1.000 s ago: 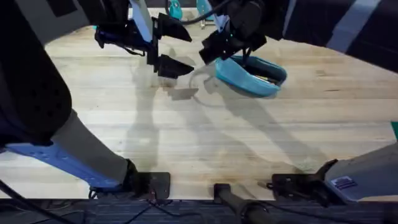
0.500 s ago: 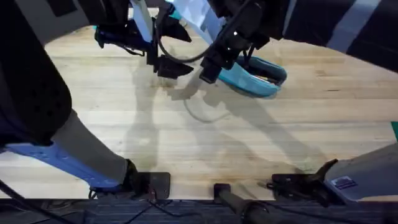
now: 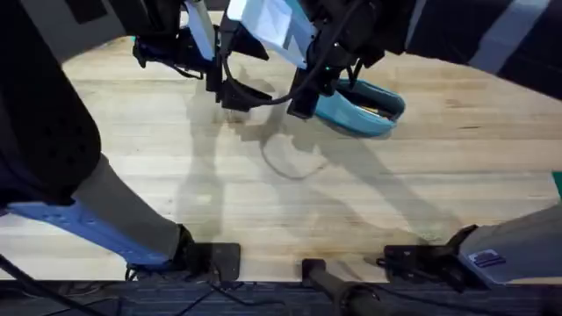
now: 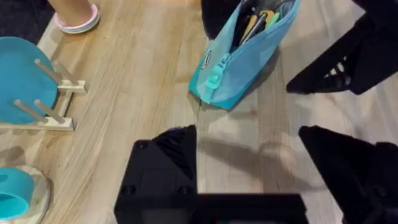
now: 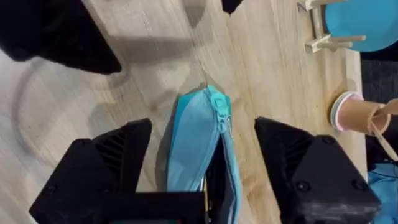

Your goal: Unzip the bag, pick up the pens from the table one at a time and place them inside, then zip the bag closed.

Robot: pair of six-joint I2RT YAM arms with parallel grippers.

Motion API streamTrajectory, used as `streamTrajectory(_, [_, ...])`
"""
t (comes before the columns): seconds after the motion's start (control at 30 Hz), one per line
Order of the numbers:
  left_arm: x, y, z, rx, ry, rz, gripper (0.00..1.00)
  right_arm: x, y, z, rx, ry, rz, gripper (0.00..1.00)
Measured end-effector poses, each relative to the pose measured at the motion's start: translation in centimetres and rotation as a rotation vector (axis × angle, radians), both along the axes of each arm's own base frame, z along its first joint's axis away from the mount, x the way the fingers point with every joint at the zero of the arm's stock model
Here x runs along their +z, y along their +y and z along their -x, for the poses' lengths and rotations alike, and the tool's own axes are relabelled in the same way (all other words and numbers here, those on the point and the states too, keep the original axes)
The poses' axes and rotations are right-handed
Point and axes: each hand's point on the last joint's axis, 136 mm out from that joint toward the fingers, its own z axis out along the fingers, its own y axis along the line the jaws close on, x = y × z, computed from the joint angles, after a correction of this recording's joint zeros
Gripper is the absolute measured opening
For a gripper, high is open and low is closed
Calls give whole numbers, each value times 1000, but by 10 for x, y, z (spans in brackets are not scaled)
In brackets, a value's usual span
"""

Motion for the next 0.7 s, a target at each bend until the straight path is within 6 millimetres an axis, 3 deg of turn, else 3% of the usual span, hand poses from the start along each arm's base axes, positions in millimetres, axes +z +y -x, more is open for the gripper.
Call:
streamTrajectory(0.3, [0, 0, 0, 0, 0, 0, 994, -1, -15, -10, -26, 22, -27, 997])
streamTrajectory(0.47, [0, 0, 0, 0, 0, 0, 994, -4, -13, -14, -11, 33, -45, 997])
streamTrajectory(0.7, [0, 0, 0, 0, 0, 0, 994, -33, -7, -18, 46, 77, 5, 996])
